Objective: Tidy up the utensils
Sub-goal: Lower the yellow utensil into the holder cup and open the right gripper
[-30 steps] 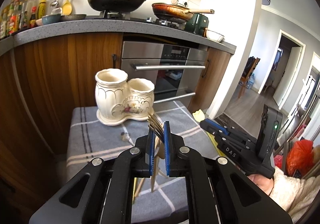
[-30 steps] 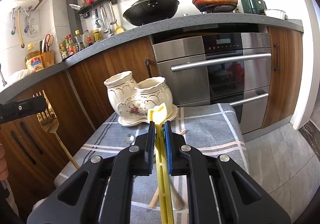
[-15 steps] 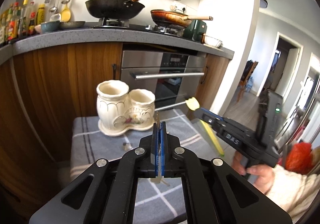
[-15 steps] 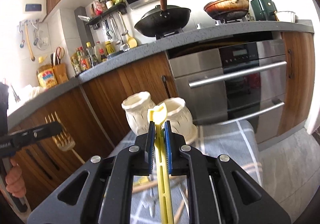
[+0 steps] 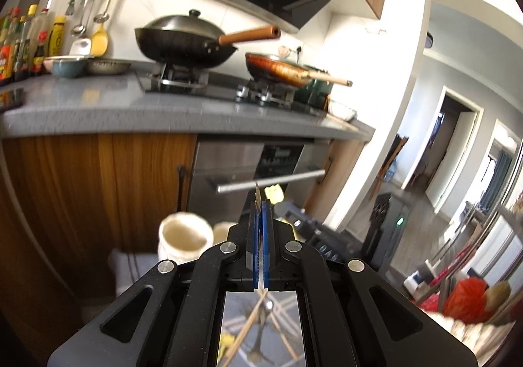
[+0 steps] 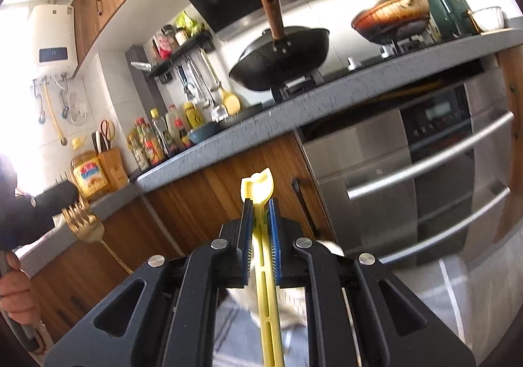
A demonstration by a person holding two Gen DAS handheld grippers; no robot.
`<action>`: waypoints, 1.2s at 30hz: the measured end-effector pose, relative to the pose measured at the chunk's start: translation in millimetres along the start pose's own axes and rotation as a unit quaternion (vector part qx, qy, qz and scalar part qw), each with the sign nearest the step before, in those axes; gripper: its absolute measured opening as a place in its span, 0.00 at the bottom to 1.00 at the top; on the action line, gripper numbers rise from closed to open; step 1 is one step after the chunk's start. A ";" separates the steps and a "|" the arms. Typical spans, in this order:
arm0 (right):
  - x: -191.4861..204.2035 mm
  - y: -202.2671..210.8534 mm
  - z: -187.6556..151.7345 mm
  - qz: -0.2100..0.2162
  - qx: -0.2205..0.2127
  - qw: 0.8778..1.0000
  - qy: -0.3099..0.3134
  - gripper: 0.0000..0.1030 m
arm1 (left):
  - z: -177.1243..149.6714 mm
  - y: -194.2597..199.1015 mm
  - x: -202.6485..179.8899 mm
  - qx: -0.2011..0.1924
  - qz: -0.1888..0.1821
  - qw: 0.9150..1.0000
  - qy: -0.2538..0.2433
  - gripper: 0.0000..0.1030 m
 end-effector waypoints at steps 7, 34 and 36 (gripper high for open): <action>-4.9 -40.9 18.0 -0.002 -0.015 1.000 0.009 0.09 | 45.2 -17.7 21.0 -0.016 -0.024 0.999 0.028 0.02; -68.8 -110.3 -30.1 -0.046 0.010 0.999 0.011 0.09 | -2.4 -120.3 89.7 0.046 -0.015 0.995 0.084 0.02; -71.9 -107.0 -30.6 -0.049 0.017 0.999 0.009 0.08 | -6.6 -122.4 94.3 0.050 -0.009 0.995 0.089 0.02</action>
Point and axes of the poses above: each gripper's, at about its wrist camera, not at the fingertips, and y roughly against the way its jaws point, x to its left, z to its top, the point moved 5 cm from there along -y, roughly the way its jaws point, and after that the axes turned 8 degrees about -y, right-handed, at the moved point
